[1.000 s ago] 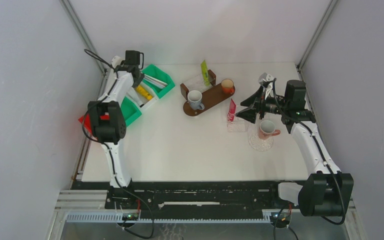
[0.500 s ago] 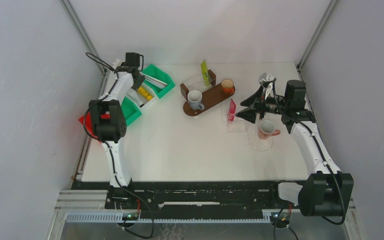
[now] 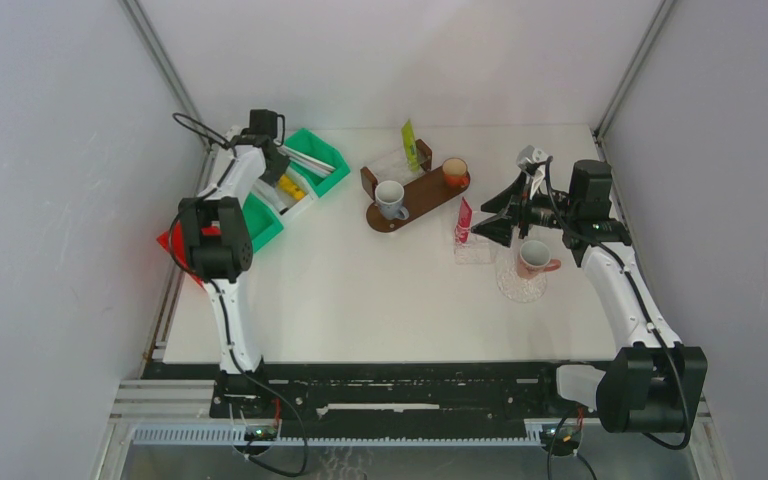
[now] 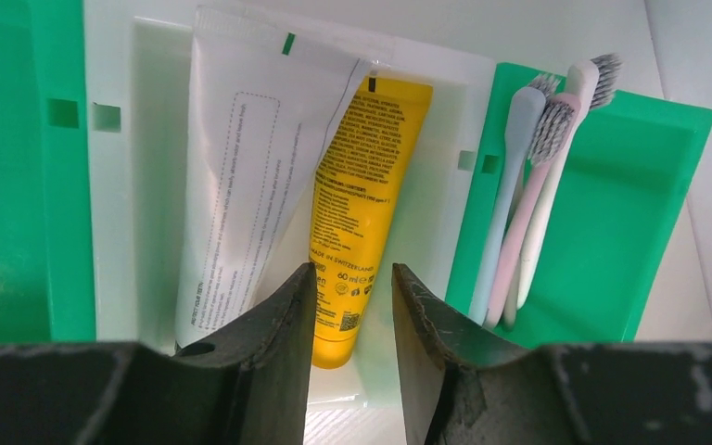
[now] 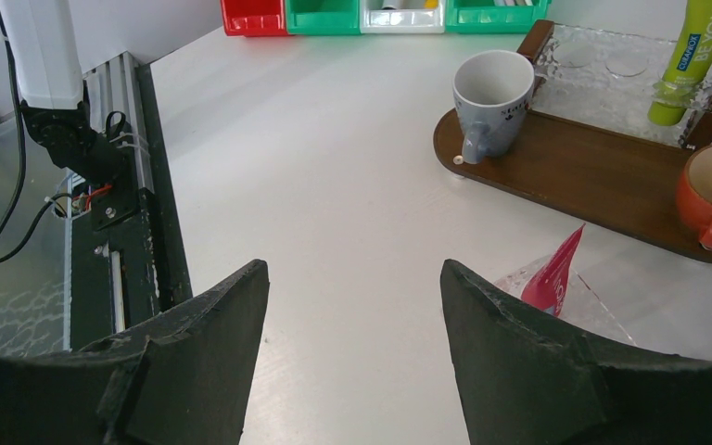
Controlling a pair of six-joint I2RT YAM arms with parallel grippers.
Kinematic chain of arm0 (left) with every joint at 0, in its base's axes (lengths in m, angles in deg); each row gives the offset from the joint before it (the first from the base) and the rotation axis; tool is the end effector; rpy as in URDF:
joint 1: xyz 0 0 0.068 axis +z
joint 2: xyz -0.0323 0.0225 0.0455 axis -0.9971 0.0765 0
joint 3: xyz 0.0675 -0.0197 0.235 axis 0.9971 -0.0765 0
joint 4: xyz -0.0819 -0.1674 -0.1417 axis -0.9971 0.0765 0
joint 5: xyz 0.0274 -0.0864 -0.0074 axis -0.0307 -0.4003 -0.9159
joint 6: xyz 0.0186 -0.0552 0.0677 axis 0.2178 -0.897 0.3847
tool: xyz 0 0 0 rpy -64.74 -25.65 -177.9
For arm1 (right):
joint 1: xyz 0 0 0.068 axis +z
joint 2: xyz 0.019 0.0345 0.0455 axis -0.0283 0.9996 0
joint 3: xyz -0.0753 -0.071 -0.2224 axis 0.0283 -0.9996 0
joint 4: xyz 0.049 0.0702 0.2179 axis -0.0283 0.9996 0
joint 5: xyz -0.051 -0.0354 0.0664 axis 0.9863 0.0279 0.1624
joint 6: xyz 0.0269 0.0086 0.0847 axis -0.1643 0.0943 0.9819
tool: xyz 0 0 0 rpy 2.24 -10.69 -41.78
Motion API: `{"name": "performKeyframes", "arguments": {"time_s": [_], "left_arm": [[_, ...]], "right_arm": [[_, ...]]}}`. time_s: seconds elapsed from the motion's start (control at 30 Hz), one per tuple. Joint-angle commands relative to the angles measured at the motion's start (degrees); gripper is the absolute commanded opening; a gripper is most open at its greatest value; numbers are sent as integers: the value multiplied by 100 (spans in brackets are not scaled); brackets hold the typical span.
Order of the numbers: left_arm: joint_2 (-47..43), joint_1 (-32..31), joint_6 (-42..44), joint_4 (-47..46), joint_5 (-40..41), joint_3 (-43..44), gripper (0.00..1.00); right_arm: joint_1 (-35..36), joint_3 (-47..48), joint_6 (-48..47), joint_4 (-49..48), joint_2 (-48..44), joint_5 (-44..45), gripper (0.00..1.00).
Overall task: Prepare toiletry sets of a toothbrush and toothpaste on the tray
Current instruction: Pick up the toothpaste from the storage box.
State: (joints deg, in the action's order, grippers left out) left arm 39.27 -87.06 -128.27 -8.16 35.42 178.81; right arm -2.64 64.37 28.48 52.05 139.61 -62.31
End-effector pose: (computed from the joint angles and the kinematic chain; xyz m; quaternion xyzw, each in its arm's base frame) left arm 0.4653 0.0140 0.1763 -0.4967 0.8034 -0.0105 0.3281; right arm 0.2514 0.0692 0.2905 -0.3681 0.6725 0.4181 0.4872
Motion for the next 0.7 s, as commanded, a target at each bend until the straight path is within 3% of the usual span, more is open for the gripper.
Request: {"name": "performKeyframes", "arguments": {"time_s": [0.0, 0.67], "left_arm": [[119, 68, -107, -4, -268, 249, 40], [672, 102, 171, 127, -677, 660, 50]], "right_arm": [[41, 195, -99, -89, -152, -25, 76], [40, 195, -77, -107, -202, -41, 76]]}}
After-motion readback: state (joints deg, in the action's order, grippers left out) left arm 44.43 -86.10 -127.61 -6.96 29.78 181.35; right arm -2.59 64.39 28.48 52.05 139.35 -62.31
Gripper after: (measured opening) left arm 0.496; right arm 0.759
